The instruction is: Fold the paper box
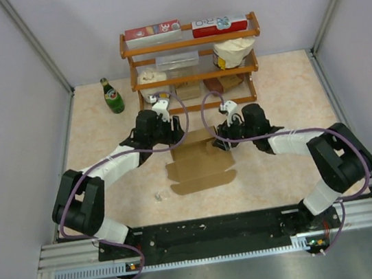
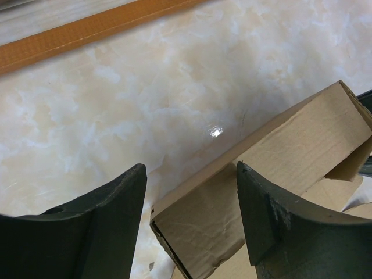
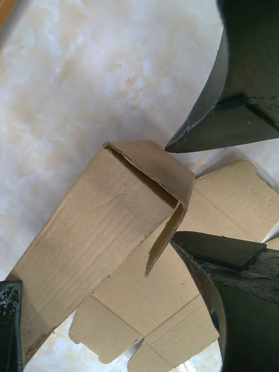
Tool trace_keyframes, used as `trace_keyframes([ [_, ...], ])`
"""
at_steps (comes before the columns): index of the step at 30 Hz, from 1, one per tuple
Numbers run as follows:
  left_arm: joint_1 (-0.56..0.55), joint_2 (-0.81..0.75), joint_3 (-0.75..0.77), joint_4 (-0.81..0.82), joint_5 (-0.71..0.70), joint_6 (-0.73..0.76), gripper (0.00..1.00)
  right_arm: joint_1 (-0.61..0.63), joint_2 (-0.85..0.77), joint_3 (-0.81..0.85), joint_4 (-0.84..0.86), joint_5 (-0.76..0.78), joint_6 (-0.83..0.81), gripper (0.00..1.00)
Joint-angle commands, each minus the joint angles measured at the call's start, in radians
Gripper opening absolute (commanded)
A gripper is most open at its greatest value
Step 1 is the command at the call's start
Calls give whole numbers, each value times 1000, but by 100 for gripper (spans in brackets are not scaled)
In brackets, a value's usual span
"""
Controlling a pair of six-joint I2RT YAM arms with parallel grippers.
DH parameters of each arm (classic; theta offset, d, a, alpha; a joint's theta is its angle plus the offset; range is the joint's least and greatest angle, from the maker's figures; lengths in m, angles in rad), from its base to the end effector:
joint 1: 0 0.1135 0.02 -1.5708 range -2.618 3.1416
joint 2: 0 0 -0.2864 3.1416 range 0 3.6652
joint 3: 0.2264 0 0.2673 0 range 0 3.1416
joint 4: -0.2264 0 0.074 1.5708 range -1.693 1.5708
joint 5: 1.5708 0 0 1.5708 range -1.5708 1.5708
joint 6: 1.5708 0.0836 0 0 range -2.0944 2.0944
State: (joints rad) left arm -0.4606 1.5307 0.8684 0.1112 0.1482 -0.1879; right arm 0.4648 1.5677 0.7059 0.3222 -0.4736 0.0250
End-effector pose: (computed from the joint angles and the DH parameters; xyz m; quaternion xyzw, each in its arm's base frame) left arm 0.3388 -0.1819 0.2048 0.1541 0.8574 -0.2163 0.4408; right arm 0.3061 0.1961 0.1650 -0.2974 0.8001 0.3142 0.4155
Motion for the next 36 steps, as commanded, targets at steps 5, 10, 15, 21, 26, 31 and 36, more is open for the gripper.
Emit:
trace_keyframes([
  [5,-1,9,9,36,39,-2,68,18,64,4,126,-10,-19,56],
  [10,-1,6,7,45,56,-8,68,28,78,-5,182,-10,-19,56],
  [15,-1,9,6,54,77,-16,68,32,101,-14,244,-8,-7,56],
  [21,-1,17,6,64,100,-19,68,37,123,-29,311,12,-4,55],
  [26,-1,25,7,71,125,-21,68,40,133,-60,400,38,19,54],
  [31,-1,26,9,73,142,-21,68,40,158,-65,454,52,32,53],
  [36,-1,25,7,76,148,-22,68,44,176,-65,498,64,44,52],
])
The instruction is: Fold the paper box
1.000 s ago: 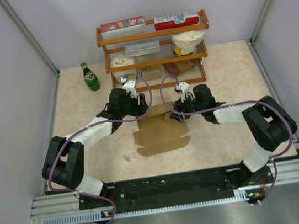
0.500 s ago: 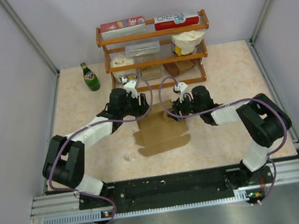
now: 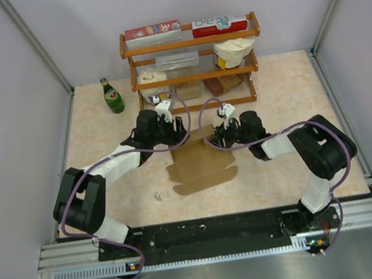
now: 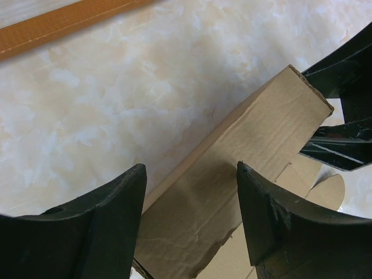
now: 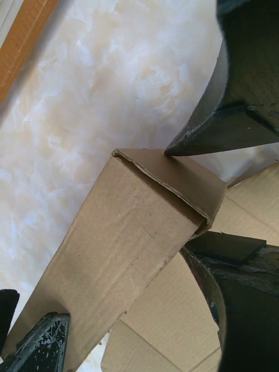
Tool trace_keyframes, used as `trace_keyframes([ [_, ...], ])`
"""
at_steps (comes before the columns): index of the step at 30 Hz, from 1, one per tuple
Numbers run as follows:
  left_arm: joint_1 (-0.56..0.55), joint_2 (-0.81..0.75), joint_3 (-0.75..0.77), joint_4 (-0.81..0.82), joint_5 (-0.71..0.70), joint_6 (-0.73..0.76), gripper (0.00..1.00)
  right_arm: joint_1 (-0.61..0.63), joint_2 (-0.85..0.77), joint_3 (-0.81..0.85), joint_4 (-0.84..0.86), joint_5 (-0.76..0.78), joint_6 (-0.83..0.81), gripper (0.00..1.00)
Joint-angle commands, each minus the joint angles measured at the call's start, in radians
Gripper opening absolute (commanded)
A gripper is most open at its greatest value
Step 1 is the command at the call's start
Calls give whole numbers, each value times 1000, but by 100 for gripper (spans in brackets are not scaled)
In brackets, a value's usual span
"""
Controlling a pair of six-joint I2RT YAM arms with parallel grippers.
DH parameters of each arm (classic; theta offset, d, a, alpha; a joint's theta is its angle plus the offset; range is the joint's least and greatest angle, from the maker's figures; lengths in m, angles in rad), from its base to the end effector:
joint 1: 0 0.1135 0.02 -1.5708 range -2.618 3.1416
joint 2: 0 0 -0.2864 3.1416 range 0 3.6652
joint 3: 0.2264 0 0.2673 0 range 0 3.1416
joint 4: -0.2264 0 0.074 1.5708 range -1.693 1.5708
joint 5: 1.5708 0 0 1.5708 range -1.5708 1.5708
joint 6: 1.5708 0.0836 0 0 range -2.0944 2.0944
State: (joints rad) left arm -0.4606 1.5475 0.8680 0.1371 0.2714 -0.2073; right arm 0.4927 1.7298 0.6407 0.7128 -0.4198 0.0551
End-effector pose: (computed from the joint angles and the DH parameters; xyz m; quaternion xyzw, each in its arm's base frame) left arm 0.3358 -0.1917 0.2030 0.1750 0.8474 -0.2710 0.4218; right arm 0.3178 0.2093 0.1380 -0.2899 0.7640 0.3146 0.4829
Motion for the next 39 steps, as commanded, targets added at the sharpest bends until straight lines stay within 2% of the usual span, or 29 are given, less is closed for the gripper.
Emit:
trace_keyframes([
  [1,-1,8,9,50,29,-3,68,20,20,2,117,12,17,52],
  [12,-1,13,8,53,40,-4,68,44,40,-1,172,79,29,41],
  [29,-1,13,3,65,71,-14,68,132,60,7,179,387,77,20],
  [39,-1,23,-4,101,137,-33,67,190,71,42,117,558,52,17],
])
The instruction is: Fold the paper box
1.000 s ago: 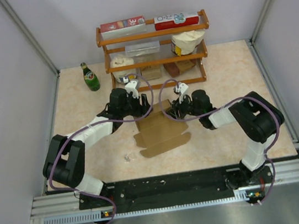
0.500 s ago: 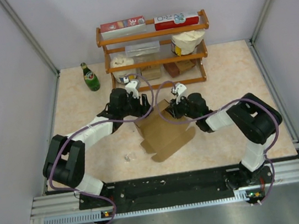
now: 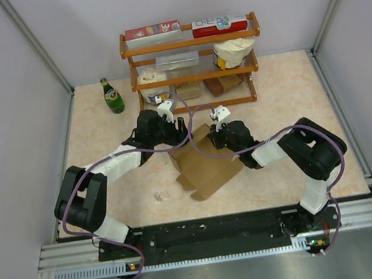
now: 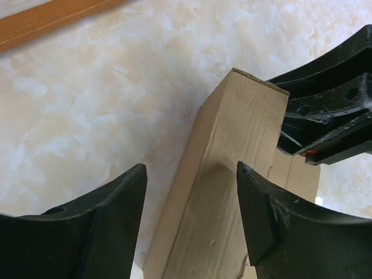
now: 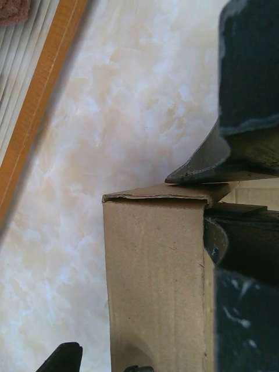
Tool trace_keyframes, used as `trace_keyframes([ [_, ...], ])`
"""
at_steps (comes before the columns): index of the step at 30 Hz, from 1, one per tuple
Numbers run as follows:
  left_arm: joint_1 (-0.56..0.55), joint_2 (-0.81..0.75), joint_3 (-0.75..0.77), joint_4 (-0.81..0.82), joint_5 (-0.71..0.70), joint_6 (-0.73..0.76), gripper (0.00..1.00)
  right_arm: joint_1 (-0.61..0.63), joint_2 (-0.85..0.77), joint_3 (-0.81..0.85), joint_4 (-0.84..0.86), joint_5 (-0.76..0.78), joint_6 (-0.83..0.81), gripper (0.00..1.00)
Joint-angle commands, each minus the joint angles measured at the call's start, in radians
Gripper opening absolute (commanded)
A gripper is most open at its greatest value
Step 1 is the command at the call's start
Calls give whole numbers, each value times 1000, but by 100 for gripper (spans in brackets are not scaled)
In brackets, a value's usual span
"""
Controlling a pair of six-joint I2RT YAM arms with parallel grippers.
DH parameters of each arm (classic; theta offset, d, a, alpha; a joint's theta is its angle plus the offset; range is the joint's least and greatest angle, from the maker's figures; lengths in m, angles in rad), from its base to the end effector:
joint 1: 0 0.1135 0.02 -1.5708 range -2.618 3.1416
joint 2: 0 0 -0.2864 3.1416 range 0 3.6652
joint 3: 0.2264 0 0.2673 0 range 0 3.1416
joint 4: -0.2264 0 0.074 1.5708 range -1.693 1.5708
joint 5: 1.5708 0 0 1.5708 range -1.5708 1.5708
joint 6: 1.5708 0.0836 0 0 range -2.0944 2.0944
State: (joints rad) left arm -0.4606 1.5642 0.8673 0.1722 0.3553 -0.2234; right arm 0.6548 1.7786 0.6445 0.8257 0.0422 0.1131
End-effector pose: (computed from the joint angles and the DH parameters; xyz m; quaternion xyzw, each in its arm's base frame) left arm 0.3349 -0.1986 0.2024 0.1885 0.8362 -0.3091 0.4118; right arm 0.3144 0.2370 0.1353 -0.2039 0.7810 0.2052 0.5534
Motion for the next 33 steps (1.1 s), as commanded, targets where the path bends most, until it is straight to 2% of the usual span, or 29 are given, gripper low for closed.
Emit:
trace_keyframes([
  [1,-1,7,-5,69,57,-17,67,28,24,40,4,107,-4,18],
  [14,-3,20,-11,105,140,-39,66,48,39,63,-31,192,11,17],
  [26,-1,48,-4,139,208,-68,64,49,42,64,-31,217,22,6],
  [28,-3,48,-5,139,206,-65,64,49,42,69,-39,220,23,10],
  [33,-3,46,-5,135,203,-60,64,49,33,63,-36,219,19,35],
])
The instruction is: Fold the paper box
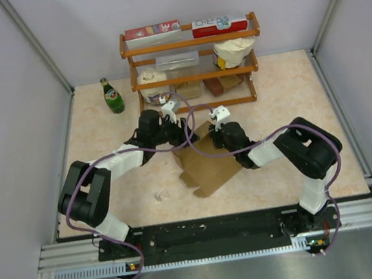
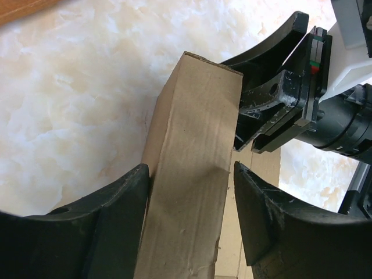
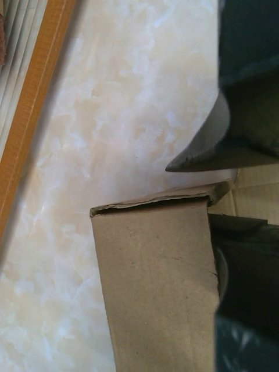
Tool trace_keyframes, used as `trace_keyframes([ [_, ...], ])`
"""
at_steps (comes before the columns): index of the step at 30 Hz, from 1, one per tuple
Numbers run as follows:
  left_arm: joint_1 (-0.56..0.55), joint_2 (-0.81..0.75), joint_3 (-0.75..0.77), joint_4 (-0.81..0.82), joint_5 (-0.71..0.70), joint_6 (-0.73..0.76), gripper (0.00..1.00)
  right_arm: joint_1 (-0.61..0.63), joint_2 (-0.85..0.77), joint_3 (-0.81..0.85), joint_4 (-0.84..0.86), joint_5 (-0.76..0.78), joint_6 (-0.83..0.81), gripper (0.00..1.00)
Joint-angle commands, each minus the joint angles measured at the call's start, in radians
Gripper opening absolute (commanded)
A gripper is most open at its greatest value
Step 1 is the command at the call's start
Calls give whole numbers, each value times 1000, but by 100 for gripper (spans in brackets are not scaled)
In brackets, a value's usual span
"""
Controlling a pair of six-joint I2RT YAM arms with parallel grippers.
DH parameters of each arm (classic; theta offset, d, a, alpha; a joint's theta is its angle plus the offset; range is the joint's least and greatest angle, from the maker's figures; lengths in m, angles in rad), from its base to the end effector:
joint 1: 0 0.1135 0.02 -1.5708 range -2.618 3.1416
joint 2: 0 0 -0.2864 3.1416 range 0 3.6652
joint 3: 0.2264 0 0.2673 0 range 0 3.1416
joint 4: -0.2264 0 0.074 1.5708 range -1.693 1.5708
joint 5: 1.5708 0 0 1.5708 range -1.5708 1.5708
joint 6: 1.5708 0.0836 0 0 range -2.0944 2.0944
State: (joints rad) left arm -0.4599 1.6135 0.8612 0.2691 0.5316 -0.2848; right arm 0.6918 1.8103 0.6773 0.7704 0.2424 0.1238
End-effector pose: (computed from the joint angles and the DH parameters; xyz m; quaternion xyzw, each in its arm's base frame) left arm 0.3331 -0.2123 0.1976 0.2076 0.8106 -0.3910 0.3832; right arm 0.3191 0.2383 0.1262 -0.1630 0.8035 0.1323 0.5571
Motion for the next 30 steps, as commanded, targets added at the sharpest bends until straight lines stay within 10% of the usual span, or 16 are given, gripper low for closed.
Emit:
trace_keyframes([
  [1,-3,-4,2,36,22,3,64,12,-6,25,21,15,8,39],
  [18,-2,-52,-21,21,-61,29,66,12,-391,-214,-75,-117,94,66],
  [30,-5,-185,-93,41,-182,79,80,14,-817,-196,-851,66,583,72],
])
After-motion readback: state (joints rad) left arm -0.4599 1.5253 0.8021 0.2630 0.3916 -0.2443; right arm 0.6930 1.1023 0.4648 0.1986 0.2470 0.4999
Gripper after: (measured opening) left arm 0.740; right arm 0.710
